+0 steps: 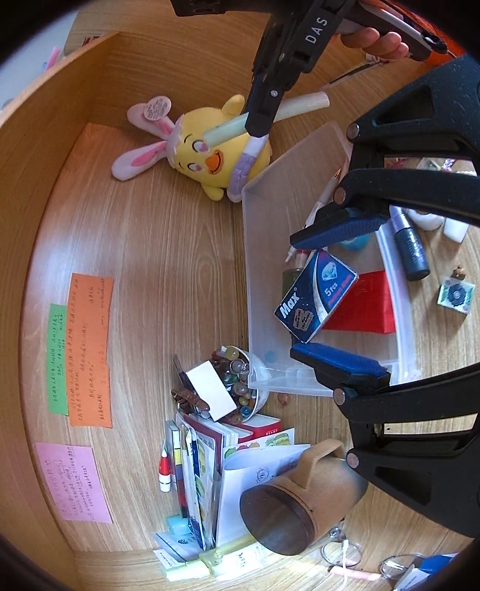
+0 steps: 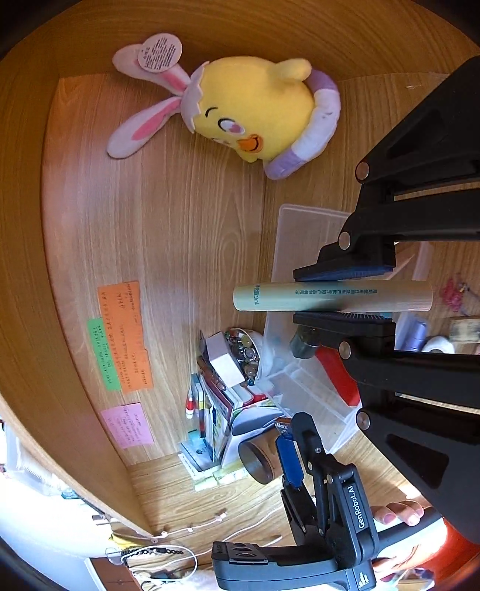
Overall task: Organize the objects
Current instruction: 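Carry the Max box and cream tube over the clear box and open both tools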
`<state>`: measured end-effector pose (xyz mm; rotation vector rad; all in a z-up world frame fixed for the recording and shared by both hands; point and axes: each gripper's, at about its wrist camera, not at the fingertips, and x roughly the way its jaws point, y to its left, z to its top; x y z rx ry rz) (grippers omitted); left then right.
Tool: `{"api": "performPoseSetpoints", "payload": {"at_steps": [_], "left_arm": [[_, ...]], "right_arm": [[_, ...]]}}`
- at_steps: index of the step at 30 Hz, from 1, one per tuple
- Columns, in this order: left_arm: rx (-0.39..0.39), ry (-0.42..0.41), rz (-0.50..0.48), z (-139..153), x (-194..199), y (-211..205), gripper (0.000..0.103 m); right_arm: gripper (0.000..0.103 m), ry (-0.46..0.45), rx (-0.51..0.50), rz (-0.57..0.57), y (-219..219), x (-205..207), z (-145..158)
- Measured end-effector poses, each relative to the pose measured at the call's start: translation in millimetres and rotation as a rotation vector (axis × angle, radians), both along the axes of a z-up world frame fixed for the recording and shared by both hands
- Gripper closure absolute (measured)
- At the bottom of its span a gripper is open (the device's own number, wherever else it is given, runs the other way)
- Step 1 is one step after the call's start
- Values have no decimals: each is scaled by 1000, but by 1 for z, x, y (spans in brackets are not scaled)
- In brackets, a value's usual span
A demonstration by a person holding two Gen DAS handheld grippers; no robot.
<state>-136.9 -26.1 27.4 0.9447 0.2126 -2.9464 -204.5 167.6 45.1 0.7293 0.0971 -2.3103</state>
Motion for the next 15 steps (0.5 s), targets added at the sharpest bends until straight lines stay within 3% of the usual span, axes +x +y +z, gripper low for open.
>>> {"api": "performPoseSetpoints", "payload": {"at_steps": [15], "left_arm": [[1, -109, 36, -36, -35, -10, 51]], "right_arm": [[89, -68, 145, 45, -55, -35, -41]]}}
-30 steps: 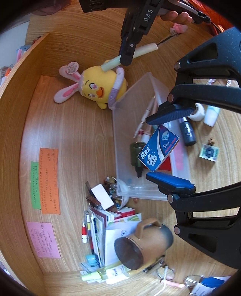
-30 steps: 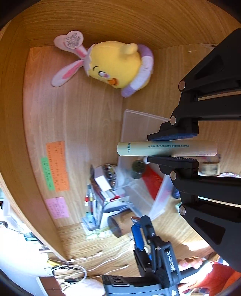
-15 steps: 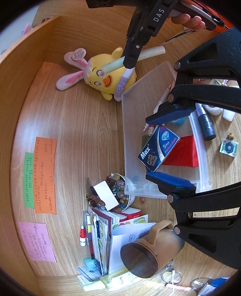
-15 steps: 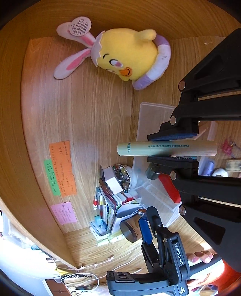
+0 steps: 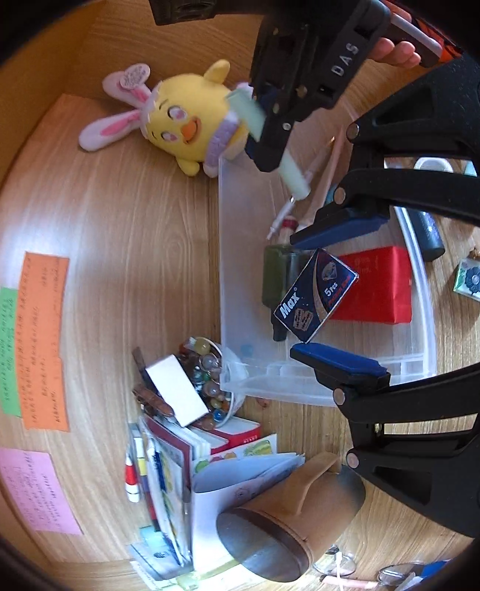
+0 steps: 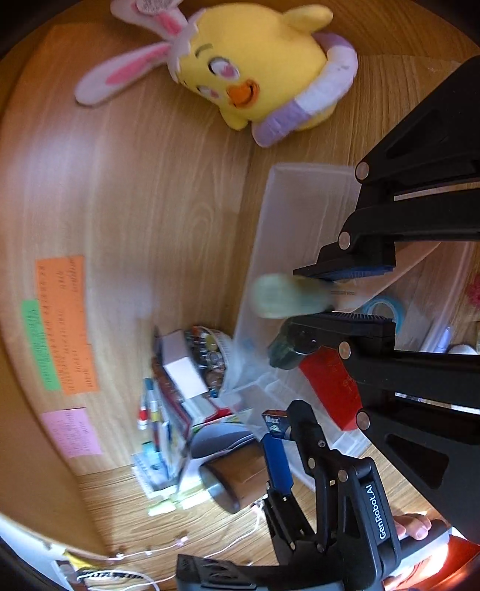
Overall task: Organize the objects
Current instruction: 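Carry the Max box and cream tube over the clear box and open both tools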
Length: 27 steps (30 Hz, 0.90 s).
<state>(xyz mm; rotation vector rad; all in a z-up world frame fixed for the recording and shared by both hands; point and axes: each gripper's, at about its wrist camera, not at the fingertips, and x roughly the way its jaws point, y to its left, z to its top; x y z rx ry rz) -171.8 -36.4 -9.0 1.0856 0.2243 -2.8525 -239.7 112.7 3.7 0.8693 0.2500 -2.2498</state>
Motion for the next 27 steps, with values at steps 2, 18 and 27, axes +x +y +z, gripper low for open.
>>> {"api": "performPoseSetpoints", "payload": {"at_steps": [2, 18, 27], "left_arm": [[17, -10, 1, -5, -2, -3, 51], [21, -52, -53, -16, -8, 7, 39], [-44, -6, -71, 2, 14, 21, 21]], "right_arm": [[89, -19, 10, 6, -5, -3, -7], [66, -70, 68, 7, -3, -6, -23], [46, -1, 69, -26, 15, 12, -7]]}}
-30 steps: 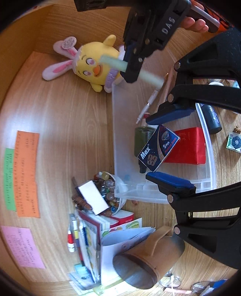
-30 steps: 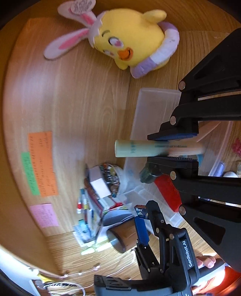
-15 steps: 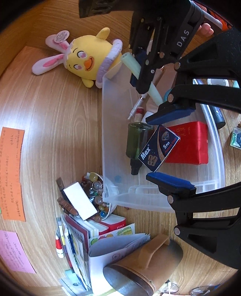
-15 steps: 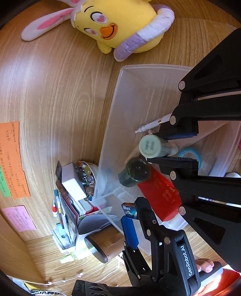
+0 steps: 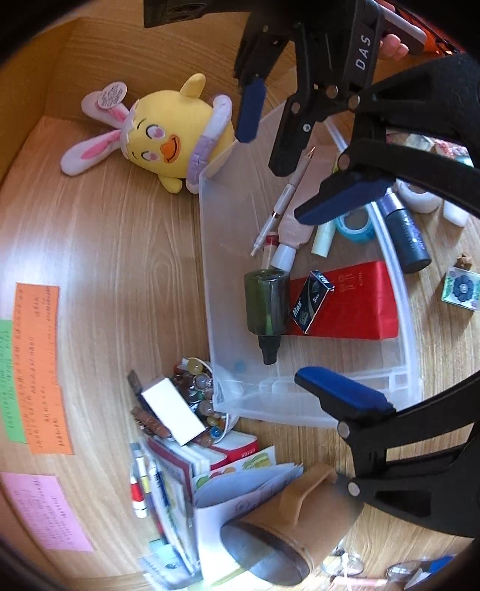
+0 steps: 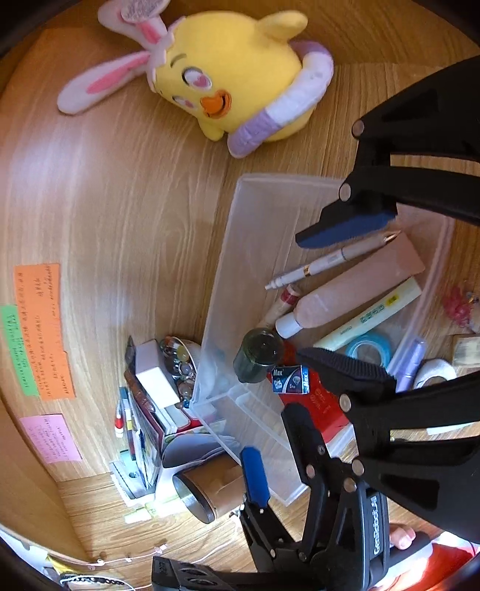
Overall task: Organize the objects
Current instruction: 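Carry the Max box and cream tube over the clear box and open both tools, then withdraw both open tools toward the items in front of the box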
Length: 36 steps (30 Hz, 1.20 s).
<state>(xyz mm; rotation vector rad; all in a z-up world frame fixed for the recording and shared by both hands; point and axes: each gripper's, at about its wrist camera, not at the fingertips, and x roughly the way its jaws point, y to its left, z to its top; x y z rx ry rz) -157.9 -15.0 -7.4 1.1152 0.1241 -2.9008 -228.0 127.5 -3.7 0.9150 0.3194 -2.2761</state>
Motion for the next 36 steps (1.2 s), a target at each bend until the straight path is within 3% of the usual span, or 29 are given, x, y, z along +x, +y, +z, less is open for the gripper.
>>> {"api": "performPoseSetpoints", "payload": {"at_steps": [7, 13, 21, 31, 33, 36], "left_arm": [[-21, 38, -12, 13, 26, 5, 6], [-17, 29, -5, 14, 45, 2, 5], [-12, -34, 36, -7, 62, -8, 4], [13, -94, 49, -38, 81, -12, 4], [10, -99, 48, -43, 83, -11, 9], [17, -133, 34, -51, 82, -11, 26]], "right_arm": [[36, 46, -21, -17, 18, 21, 13], [32, 74, -38, -31, 38, 45, 20], [28, 81, -16, -37, 50, 67, 14], [28, 4, 8, -58, 61, 75, -17], [28, -18, 28, -69, 62, 73, -28], [29, -58, 53, -85, 64, 68, -44]]}}
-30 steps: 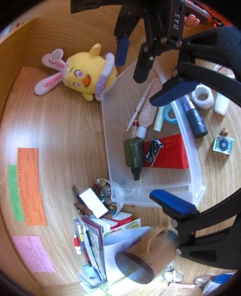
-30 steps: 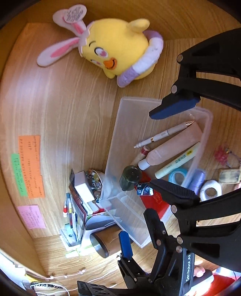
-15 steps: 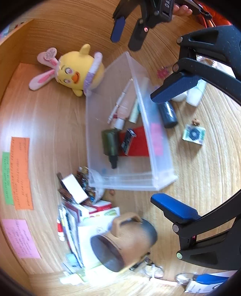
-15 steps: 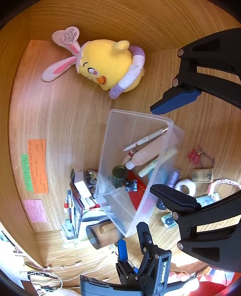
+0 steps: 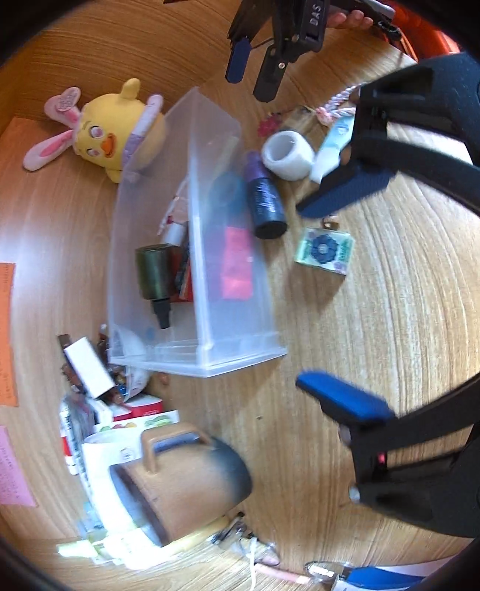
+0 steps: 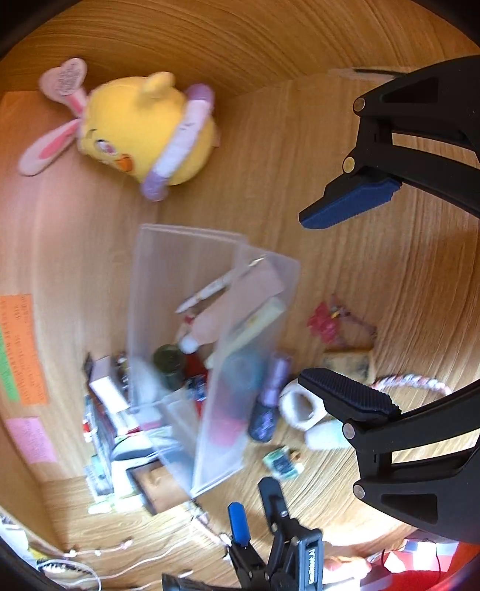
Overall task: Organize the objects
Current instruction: 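Withdraw both open tools toward the items in front of the box, then grasp the small green-white square with the left tool while the right tool grasps the pink hair clip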
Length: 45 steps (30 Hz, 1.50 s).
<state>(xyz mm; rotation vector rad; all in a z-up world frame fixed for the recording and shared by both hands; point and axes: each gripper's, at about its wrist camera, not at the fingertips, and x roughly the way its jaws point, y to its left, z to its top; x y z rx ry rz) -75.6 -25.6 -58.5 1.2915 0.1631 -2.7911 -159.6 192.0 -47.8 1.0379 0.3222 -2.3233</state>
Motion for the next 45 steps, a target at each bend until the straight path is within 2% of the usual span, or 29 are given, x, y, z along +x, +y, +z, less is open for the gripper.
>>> {"api": "performPoseSetpoints", "payload": {"at_steps": [3, 8, 13, 18, 20, 23, 27, 31, 33, 35, 45], "left_arm": [[31, -28, -13, -7, 1, -2, 31], [11, -48, -27, -12, 6, 5, 34], [3, -78, -39, -18, 0, 10, 52], [-1, -78, -55, -18, -6, 15, 58], [-5, -76, -60, -18, -9, 17, 62], [-8, -66, -60, -18, -11, 18, 68], [2, -60, -50, -18, -10, 15, 77], [11, -45, -30, -15, -9, 10, 79], [9, -29, -20, -13, -8, 9, 79], [9, -19, -14, -12, -7, 8, 79], [44, 15, 17, -2, 5, -1, 79]], "right_arm": [[30, -27, 9, -8, 2, -3, -10], [37, -62, 8, -9, 3, -7, -17], [45, -89, 10, 11, -6, -6, -23], [50, -94, 4, 30, -12, -7, -22], [55, -107, -6, 40, -13, -9, -22], [67, -126, -18, 32, -13, -12, -23], [70, -134, -17, 22, -11, -15, -26], [70, -102, 14, 28, -16, -10, -27], [79, -73, 29, 41, -22, -6, -27], [82, -61, 32, 54, -24, -3, -27], [82, -34, -57, 41, -8, 4, -6]]}}
